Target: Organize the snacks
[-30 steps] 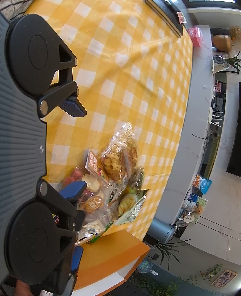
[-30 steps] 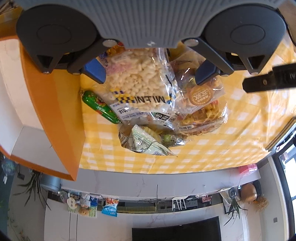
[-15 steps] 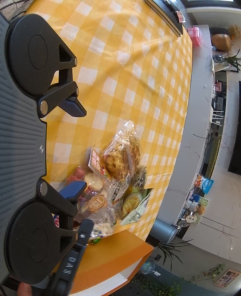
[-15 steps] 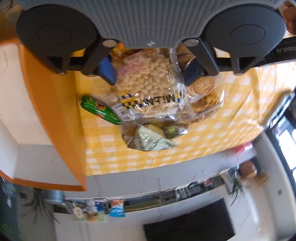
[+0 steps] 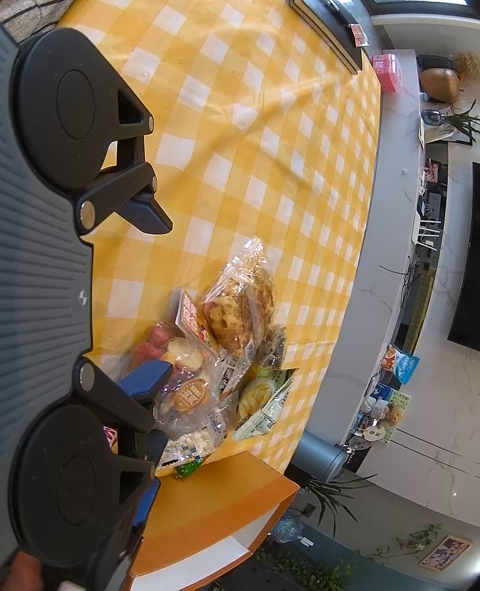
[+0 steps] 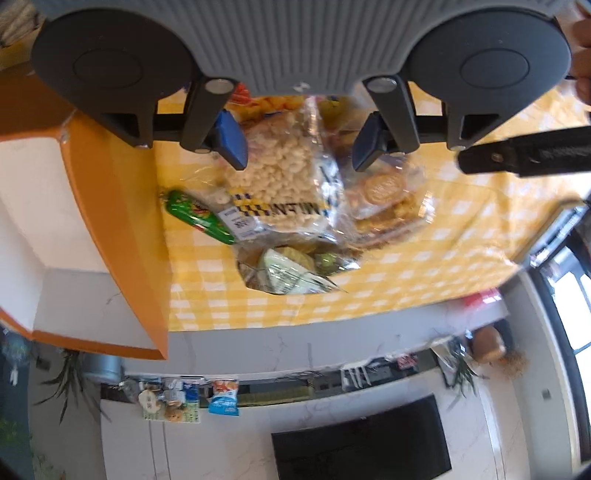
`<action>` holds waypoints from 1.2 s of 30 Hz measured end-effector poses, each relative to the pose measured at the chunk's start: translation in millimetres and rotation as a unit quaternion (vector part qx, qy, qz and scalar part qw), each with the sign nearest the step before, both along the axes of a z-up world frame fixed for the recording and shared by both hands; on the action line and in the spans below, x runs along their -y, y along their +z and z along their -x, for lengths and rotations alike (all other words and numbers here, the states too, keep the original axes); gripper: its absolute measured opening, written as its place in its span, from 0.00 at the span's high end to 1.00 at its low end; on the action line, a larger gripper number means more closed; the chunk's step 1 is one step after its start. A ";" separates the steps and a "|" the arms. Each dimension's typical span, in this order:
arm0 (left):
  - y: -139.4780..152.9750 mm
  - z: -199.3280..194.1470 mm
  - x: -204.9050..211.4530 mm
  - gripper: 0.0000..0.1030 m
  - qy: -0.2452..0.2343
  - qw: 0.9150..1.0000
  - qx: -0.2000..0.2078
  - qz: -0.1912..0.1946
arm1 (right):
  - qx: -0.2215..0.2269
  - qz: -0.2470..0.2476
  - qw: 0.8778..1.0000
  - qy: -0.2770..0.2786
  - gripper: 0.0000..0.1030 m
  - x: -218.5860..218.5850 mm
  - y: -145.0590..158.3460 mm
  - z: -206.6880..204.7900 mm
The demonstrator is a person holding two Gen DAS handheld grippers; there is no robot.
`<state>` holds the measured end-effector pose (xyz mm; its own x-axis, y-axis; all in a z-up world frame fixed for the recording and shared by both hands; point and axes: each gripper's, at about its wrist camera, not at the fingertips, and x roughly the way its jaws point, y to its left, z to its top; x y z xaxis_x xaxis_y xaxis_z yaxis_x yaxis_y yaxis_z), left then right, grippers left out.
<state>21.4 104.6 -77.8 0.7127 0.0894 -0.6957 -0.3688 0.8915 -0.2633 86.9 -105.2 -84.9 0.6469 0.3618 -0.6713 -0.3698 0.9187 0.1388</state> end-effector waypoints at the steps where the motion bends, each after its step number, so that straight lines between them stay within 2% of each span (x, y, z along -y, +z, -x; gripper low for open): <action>1: -0.3 -0.2 1.2 0.11 0.000 1.000 -0.002 0.000 | -0.009 0.001 1.000 -0.006 0.28 -1.0 -2.0 -5.5; 2: -0.2 -0.2 2.4 0.11 -0.002 1.000 -0.002 -0.001 | -0.020 0.000 1.000 -0.013 0.19 -1.6 -4.3 -12.0; 7: 5.6 3.1 7.5 0.11 -0.015 1.000 0.006 0.006 | -0.047 -0.027 0.998 -0.029 0.20 2.7 -10.0 -27.6; 8: 6.5 3.6 8.2 0.11 -0.016 1.000 0.008 0.006 | -0.047 -0.033 0.998 -0.035 0.25 5.3 -10.7 -27.3; 10: 7.8 4.8 9.2 0.11 -0.016 1.000 0.010 0.003 | -0.049 -0.044 0.997 -0.038 0.28 9.4 -9.5 -27.2; 13: 10.4 5.7 9.9 0.11 -0.014 1.000 0.012 0.007 | -0.030 -0.044 0.998 -0.039 0.37 9.8 -4.5 -21.9; 17: 11.9 6.6 13.1 0.11 -0.021 0.999 0.015 0.022 | -0.009 -0.039 0.999 -0.024 0.42 8.2 -1.1 -14.1; 21: 13.7 7.9 21.4 0.11 -0.027 0.999 0.015 0.008 | 0.004 -0.042 0.999 -0.029 0.51 10.1 3.9 -10.2; 24: 15.6 7.8 23.5 0.11 -0.025 1.000 0.015 0.005 | 0.004 -0.041 0.998 -0.039 0.52 12.3 5.8 -9.4; 27: 16.4 8.1 25.0 0.11 -0.025 1.000 0.016 0.004 | 0.011 -0.017 0.999 -0.048 0.52 7.0 5.1 -8.7; 33: 11.7 4.9 31.1 0.11 -0.034 0.999 0.003 -0.003 | 0.026 0.086 0.994 -0.068 0.49 -22.4 -9.3 -14.9; 35: 13.2 5.7 31.5 0.11 -0.036 0.999 0.007 -0.004 | 0.038 0.102 0.992 -0.064 0.52 -27.4 -10.2 -13.3; 36: 14.0 6.2 31.6 0.11 -0.035 0.999 0.009 -0.006 | 0.045 0.100 0.992 -0.062 0.58 -27.3 -8.6 -11.3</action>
